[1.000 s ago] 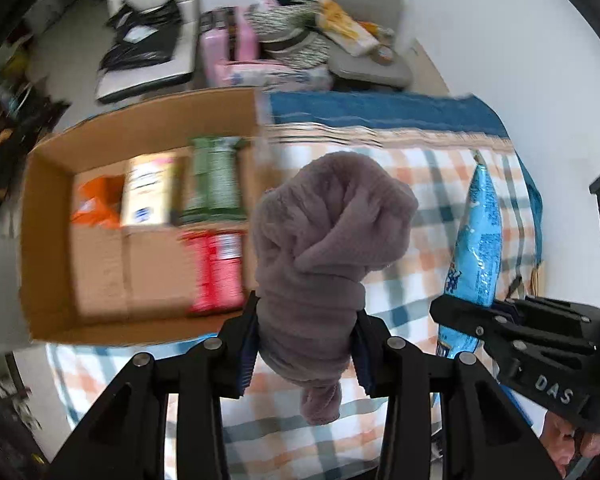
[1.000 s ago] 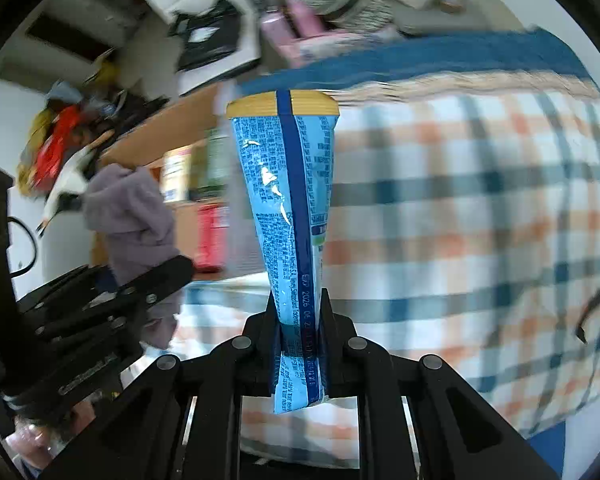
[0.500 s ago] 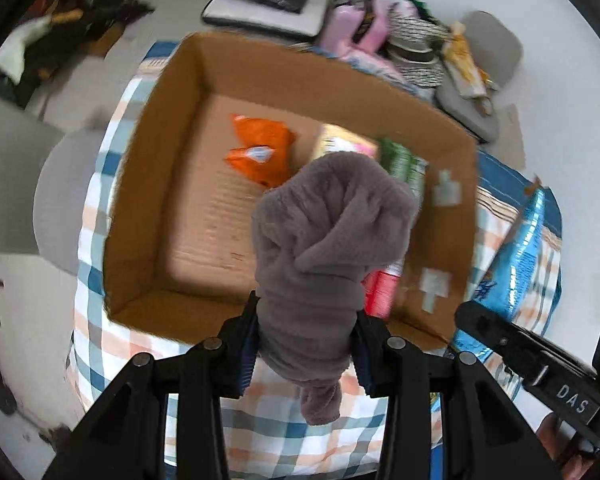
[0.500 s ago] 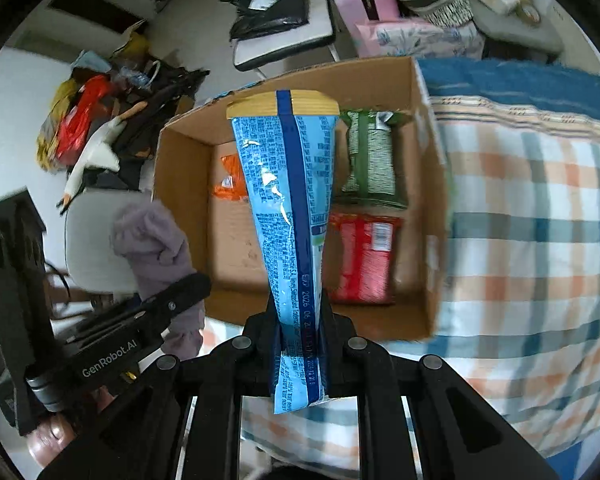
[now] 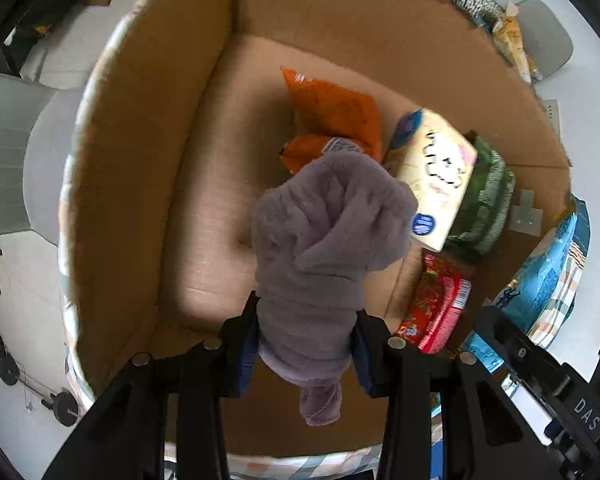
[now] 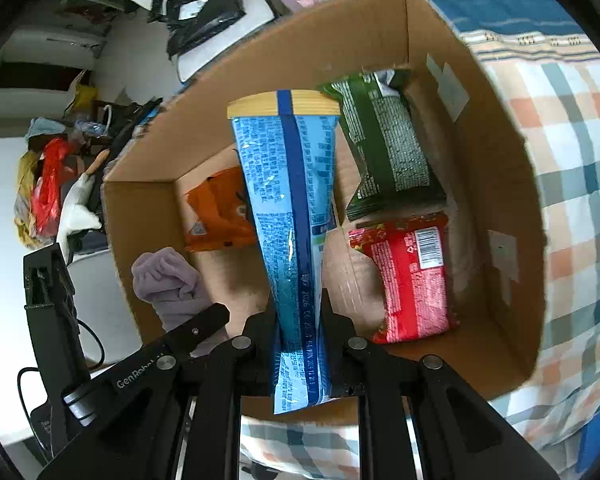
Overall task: Organize soft objects
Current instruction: 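Carry the sock with the left tool while the right tool carries the blue tube into the box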
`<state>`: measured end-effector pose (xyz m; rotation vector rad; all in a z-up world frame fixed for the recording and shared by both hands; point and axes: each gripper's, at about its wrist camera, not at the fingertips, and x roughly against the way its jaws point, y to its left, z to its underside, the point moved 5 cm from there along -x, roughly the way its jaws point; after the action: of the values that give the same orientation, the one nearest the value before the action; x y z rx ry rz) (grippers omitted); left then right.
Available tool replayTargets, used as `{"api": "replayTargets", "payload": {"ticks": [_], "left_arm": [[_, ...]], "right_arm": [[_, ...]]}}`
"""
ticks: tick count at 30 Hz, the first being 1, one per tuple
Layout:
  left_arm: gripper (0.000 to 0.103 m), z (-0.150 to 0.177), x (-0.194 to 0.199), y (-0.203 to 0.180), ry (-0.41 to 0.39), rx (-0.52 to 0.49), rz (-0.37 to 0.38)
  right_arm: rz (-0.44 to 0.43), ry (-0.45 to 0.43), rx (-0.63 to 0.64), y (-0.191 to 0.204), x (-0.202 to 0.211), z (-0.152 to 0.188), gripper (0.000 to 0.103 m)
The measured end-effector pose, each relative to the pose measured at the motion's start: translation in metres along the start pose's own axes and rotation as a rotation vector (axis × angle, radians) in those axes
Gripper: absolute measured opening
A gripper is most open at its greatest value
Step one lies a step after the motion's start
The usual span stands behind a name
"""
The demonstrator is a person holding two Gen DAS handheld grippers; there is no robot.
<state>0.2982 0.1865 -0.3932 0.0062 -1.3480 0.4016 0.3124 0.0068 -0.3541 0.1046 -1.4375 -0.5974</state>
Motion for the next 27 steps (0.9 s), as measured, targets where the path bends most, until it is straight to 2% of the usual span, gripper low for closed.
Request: {"api": "replayTargets", "payload": {"ticks": [7, 10, 11, 12, 13, 15, 17, 19, 21, 23, 27], "left_arm": [[0.039, -0.003, -0.019, 0.004, 0.056, 0.0, -0.013], [0.039, 0.0, -0.019, 0.005, 0.072, -0.005, -0.053], [0.039, 0.002, -0.019, 0.005, 0.075, -0.002, -0.057], [0.039, 0.002, -0.018, 0.006, 0.072, -0.004, -0.058], [0.04, 0.003, -0.016, 0.005, 0.062, -0.007, -0.066], [0.041, 0.004, -0.011, 0.003, 0.046, -0.014, -0.069], [0.045, 0.008, -0.004, 0.0, 0.028, -0.028, -0.079], [0.05, 0.007, 0.005, -0.003, 0.013, -0.034, -0.08], [0.055, 0.01, 0.014, -0.007, -0.009, -0.043, -0.079], [0.062, 0.016, 0.027, -0.011, -0.042, -0.057, -0.087], [0.065, 0.031, 0.048, -0.014, -0.104, -0.074, -0.09]], "right_arm": [[-0.009, 0.002, -0.089, -0.003, -0.027, -0.005, 0.017], [-0.009, 0.039, -0.133, -0.008, -0.04, -0.003, 0.017], [-0.01, 0.051, -0.136, -0.009, -0.044, -0.002, 0.022], [-0.014, 0.06, -0.139, -0.01, -0.048, -0.002, 0.035], [-0.016, 0.066, -0.14, -0.01, -0.05, -0.001, 0.042], [-0.031, 0.06, -0.149, -0.01, -0.051, 0.0, 0.065], [-0.031, 0.055, -0.126, -0.007, -0.049, 0.002, 0.076], [-0.01, 0.051, -0.094, -0.006, -0.044, 0.004, 0.076], [0.02, 0.034, -0.051, -0.003, -0.038, 0.006, 0.084], [0.063, 0.016, -0.006, -0.01, -0.027, 0.009, 0.088], [0.143, -0.013, 0.082, -0.01, -0.012, 0.017, 0.095]]}}
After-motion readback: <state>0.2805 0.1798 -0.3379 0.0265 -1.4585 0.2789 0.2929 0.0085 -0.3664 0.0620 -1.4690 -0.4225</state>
